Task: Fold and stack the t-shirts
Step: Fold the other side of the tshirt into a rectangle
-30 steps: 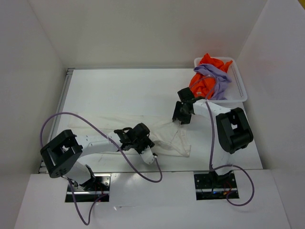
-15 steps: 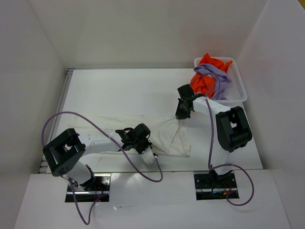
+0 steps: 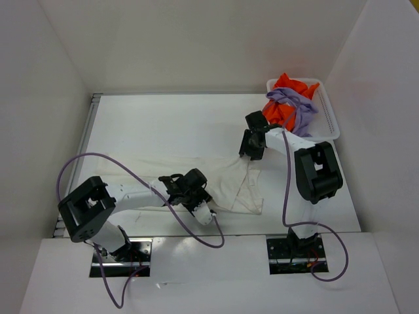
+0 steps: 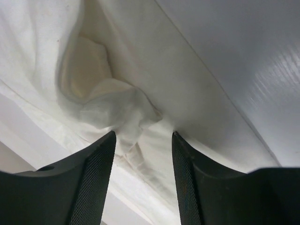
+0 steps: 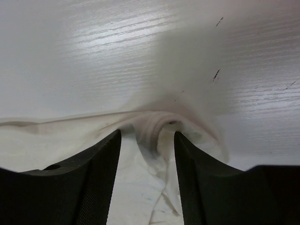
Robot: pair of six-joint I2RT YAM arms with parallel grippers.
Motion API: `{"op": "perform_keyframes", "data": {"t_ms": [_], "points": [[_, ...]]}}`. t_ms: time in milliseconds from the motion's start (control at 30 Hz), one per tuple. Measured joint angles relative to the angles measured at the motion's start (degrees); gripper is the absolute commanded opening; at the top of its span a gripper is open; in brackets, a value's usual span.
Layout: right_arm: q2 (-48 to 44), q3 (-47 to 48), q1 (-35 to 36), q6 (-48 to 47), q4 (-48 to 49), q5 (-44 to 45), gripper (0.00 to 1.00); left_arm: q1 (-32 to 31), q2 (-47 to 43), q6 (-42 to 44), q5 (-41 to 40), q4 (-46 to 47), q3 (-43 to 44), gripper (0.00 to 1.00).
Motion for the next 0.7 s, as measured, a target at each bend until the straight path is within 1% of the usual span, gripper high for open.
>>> {"op": "perform_keyframes", "data": {"t_ms": [67, 100, 167, 200, 300, 400, 467, 533, 600, 700], "points": [[-0.1, 0.0, 0.0, -0.1, -0.2, -0.3, 0.55, 0.2, -0.5, -1.7, 0.0, -2.5, 1.3, 0.65], [-0.3, 0.0, 0.0, 0.0, -0.4, -0.5, 0.57, 0.6, -0.8, -2.8, 0.5, -4.3, 2.4, 0.66], [-1.8, -0.1, 0.0, 0.3, -1.2, -0.8, 0.58, 2.4, -2.7, -5.1, 1.5, -7.2, 5.1, 0.69], [-2.8, -0.1, 0.0, 0.6, -1.7, -1.0, 0.58, 3.7, -3.9, -6.0, 2.1, -8.3, 6.4, 0.72], [-8.9, -1.5, 0.0, 1.9, -2.8, -1.3, 0.60, 8.9, -9.9, -9.2, 3.5, -11.1, 10.4, 0.72], [-14.9, -3.5, 0.1, 3.3, -3.8, -1.1, 0.60, 14.1, -14.8, -12.4, 4.1, -13.2, 12.4, 0.72], [-18.6, -5.5, 0.4, 4.5, -4.7, -1.0, 0.60, 18.9, -15.9, -15.0, 5.0, -14.9, 12.8, 0.72], [-21.3, -7.8, 1.1, 5.8, -5.6, -0.7, 0.60, 25.1, -14.8, -17.9, 5.5, -16.3, 12.8, 0.72], [-22.9, -10.1, 2.7, 7.2, -6.7, -0.6, 0.60, 31.8, -12.8, -21.2, 6.3, -17.4, 12.8, 0.72], [-23.7, -12.9, 6.4, 9.2, -8.1, -1.0, 0.60, 41.0, -10.5, -26.9, 7.5, -18.4, 12.8, 0.75]]}}
